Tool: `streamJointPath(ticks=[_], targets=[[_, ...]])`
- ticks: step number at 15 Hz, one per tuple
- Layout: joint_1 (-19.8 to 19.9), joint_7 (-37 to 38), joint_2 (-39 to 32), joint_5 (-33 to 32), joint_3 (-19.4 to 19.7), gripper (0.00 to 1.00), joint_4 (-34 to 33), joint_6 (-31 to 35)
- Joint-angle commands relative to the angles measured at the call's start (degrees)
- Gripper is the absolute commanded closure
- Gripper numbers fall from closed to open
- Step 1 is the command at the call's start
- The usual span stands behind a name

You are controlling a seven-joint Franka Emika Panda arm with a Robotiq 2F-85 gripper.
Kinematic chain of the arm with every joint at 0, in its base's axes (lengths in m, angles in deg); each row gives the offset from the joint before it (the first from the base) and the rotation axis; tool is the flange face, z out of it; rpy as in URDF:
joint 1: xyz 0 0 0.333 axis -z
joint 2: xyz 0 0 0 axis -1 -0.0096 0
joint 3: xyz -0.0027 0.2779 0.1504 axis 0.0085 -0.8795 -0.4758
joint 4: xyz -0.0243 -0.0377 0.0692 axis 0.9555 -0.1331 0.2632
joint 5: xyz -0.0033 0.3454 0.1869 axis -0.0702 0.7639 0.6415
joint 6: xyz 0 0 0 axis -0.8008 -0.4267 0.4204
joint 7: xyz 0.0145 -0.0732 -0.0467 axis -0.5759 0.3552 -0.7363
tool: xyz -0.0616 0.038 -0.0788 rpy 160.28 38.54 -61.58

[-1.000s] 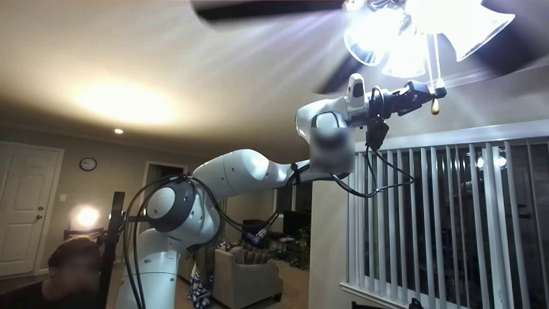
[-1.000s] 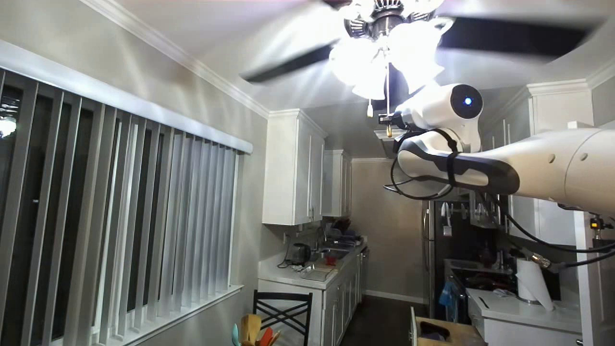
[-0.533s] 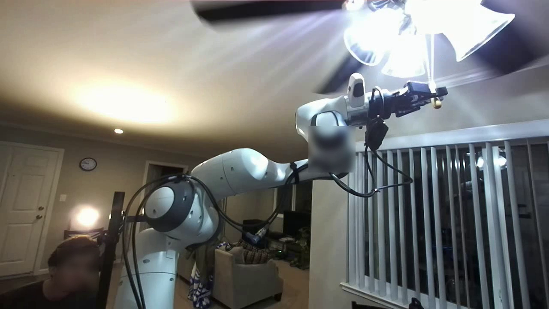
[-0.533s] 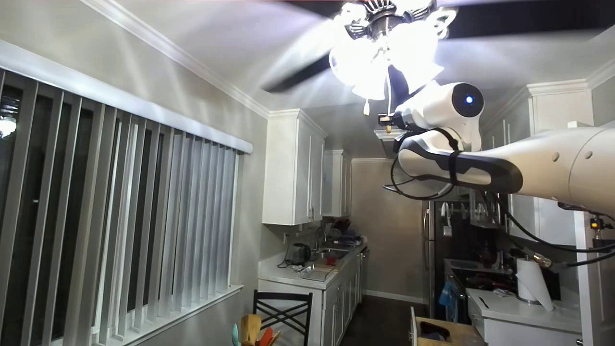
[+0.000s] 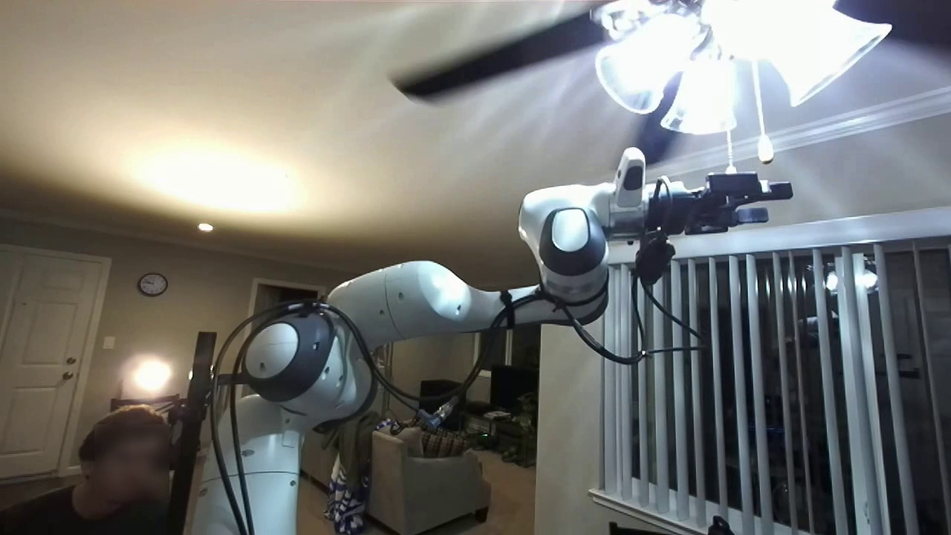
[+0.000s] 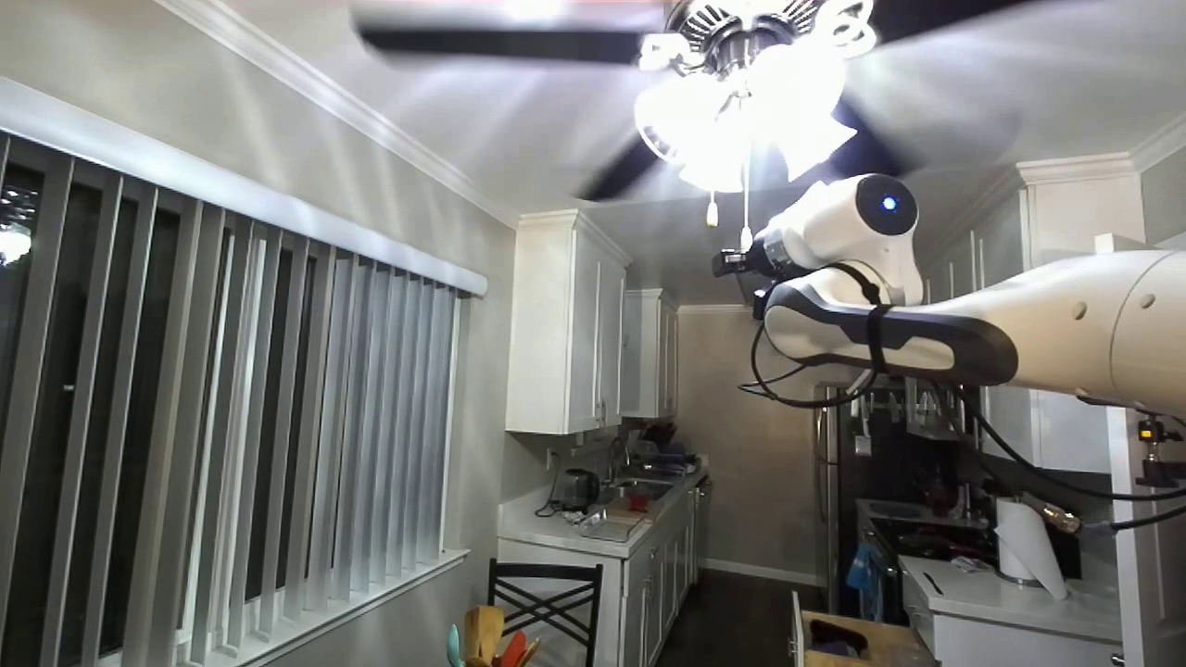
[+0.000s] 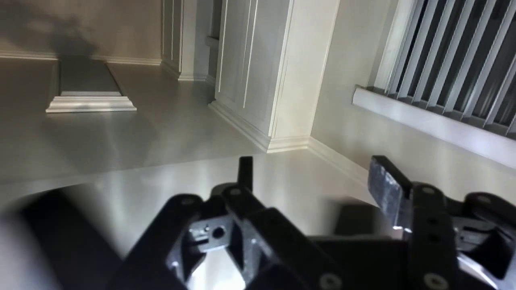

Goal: Pull the string to the right downwards to turn on the chandelier

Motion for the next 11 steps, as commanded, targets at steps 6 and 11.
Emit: streamJointPath(ticks=[6, 11], targets=[[-7.24, 1.18, -0.98, -5.51, 5.46, 0.0, 5.56, -3.22], [-7.95, 2.0, -1.35, -6.89, 5.88, 0.0, 5.34, -2.6]])
